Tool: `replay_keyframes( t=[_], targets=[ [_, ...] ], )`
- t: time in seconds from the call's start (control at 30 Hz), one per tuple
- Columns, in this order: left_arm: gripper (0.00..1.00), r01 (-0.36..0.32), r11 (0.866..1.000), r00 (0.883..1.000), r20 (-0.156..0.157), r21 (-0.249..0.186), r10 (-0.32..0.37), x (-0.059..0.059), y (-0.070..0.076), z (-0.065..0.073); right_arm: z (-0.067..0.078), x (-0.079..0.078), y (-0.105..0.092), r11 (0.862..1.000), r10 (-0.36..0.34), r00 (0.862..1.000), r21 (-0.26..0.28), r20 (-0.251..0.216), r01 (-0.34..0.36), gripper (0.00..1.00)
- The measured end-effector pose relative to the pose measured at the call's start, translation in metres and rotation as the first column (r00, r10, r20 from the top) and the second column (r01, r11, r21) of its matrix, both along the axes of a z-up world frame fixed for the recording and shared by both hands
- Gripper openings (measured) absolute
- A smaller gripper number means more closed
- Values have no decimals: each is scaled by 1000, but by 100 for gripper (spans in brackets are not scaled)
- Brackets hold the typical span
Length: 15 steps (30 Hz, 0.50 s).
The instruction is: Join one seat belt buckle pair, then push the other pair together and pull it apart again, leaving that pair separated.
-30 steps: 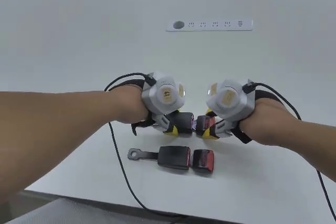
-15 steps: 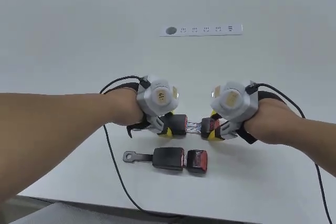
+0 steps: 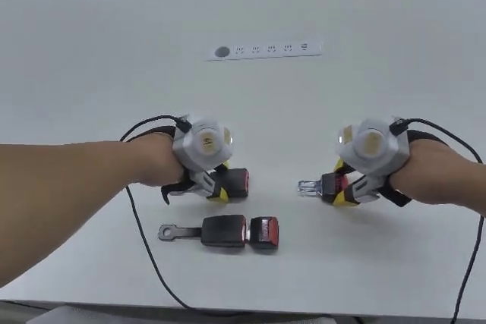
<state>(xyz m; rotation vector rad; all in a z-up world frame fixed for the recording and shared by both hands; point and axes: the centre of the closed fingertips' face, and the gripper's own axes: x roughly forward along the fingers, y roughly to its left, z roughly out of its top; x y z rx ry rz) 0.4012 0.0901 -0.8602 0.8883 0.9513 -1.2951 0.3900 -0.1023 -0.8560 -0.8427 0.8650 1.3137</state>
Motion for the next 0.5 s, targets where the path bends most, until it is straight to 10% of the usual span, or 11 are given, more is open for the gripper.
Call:
replay_keyframes(
  t=[0.13, 0.33, 0.5],
  targets=[
    [34, 1, 999, 1000, 3, 41, -1, -1, -2, 0, -4, -3, -28, 996, 28, 999, -81, 21, -27, 34],
    [34, -17, 998, 1000, -2, 63, 17, 0, 0, 1, -3, -2, -30, 997, -57, 998, -45, -14, 56, 35],
    [34, -6, 997, 999, 34, 72, 4, 0, 0, 3, 0, 3, -31, 994, -104, 993, -33, 59, 106, 41]
  ],
)
